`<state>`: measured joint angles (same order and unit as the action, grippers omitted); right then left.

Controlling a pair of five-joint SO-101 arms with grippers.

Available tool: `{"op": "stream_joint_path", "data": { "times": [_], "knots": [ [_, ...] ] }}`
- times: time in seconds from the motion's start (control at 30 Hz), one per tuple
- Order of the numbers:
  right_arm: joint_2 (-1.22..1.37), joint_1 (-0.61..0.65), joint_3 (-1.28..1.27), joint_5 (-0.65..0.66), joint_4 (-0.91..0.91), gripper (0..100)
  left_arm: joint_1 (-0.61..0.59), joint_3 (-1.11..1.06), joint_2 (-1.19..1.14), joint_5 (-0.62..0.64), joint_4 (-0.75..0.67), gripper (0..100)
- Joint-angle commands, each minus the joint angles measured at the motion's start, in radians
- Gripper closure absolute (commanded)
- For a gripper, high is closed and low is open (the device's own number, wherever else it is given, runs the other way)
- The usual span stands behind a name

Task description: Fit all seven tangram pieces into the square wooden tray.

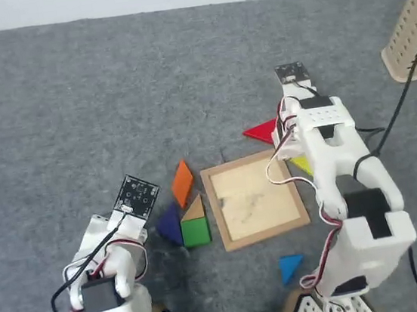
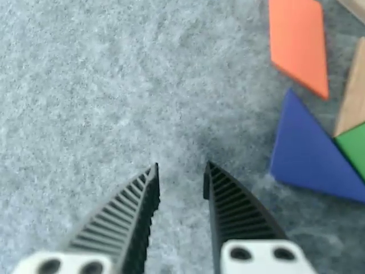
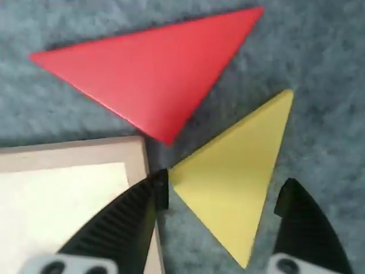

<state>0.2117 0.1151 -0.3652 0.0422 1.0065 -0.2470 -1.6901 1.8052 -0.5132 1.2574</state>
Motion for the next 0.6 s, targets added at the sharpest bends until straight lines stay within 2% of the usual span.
{"op": "stream_joint_path", "data": {
  "times": [0.0, 0.3, 0.47, 0.57],
  "knots": [
    [0.027, -0.008, 0.066, -0.014, -0.021, 69.1, -0.002, 0.005, 0.023, -0.009, 0.006, 88],
    [0.140, -0.010, 0.149, -0.052, 0.016, 69.7, -0.002, 0.005, 0.023, -0.009, 0.006, 88],
    [0.145, -0.010, 0.155, -0.058, 0.021, 80.7, -0.002, 0.005, 0.023, -0.009, 0.006, 88],
    [0.142, -0.012, 0.153, -0.058, 0.024, 81.3, -0.002, 0.005, 0.023, -0.009, 0.006, 88]
  ]
}}
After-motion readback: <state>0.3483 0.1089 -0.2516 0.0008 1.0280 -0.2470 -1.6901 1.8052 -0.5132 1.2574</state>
